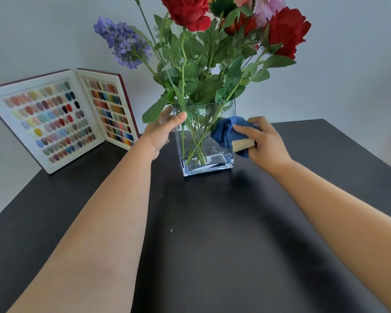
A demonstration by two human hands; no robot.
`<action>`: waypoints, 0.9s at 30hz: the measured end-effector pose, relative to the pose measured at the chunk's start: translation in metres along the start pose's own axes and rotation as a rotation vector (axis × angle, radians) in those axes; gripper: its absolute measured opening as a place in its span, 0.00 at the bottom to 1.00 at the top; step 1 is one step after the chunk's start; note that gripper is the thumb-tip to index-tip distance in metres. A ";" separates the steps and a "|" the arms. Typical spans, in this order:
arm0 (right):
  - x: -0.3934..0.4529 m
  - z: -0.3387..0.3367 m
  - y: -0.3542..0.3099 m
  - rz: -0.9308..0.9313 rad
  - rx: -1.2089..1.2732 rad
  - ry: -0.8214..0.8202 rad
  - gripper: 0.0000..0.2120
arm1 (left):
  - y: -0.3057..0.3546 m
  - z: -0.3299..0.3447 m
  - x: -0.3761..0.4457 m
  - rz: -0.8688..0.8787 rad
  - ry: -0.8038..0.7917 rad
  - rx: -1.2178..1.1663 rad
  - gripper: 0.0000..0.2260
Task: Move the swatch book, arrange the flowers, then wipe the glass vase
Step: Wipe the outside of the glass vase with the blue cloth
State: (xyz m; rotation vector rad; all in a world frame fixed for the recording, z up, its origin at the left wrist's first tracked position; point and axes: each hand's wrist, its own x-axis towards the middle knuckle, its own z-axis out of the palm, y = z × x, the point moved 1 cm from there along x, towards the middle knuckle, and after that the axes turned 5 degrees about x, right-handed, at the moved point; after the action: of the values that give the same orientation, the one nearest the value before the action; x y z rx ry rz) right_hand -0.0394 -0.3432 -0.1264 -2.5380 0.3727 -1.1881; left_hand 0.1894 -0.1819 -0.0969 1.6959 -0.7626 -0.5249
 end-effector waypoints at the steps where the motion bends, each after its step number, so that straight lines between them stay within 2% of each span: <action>1: -0.007 -0.001 0.001 -0.038 -0.043 -0.062 0.24 | 0.000 0.000 0.000 0.000 0.002 -0.004 0.48; 4: -0.017 -0.007 0.006 -0.187 -0.242 -0.309 0.26 | -0.001 0.000 0.001 -0.001 -0.005 -0.007 0.49; 6: -0.012 -0.018 0.010 -0.179 -0.219 -0.313 0.25 | -0.001 0.001 0.001 0.002 -0.022 0.002 0.47; 8: -0.003 -0.031 0.017 0.022 -0.001 -0.124 0.24 | -0.003 0.001 0.000 0.003 -0.031 0.005 0.46; 11: 0.012 -0.041 0.024 0.490 0.491 0.105 0.21 | -0.004 0.003 0.002 0.003 -0.014 -0.005 0.46; 13: 0.016 -0.029 0.025 0.664 0.712 0.087 0.18 | -0.004 0.005 0.002 0.010 -0.009 -0.014 0.45; 15: 0.021 -0.014 0.020 0.704 0.792 0.006 0.19 | -0.005 0.004 0.002 0.011 -0.011 -0.024 0.46; 21: 0.021 -0.002 0.016 0.593 0.692 -0.097 0.18 | -0.008 0.006 -0.002 0.012 -0.028 -0.075 0.48; 27: 0.007 -0.009 0.011 0.619 0.473 -0.233 0.18 | -0.008 0.009 -0.003 0.020 -0.031 -0.086 0.46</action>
State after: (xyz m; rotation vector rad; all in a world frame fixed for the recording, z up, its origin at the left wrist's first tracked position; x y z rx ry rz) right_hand -0.0427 -0.3575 -0.1206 -1.9120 0.6644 -0.6404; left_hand 0.1829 -0.1840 -0.1071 1.6027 -0.7676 -0.5634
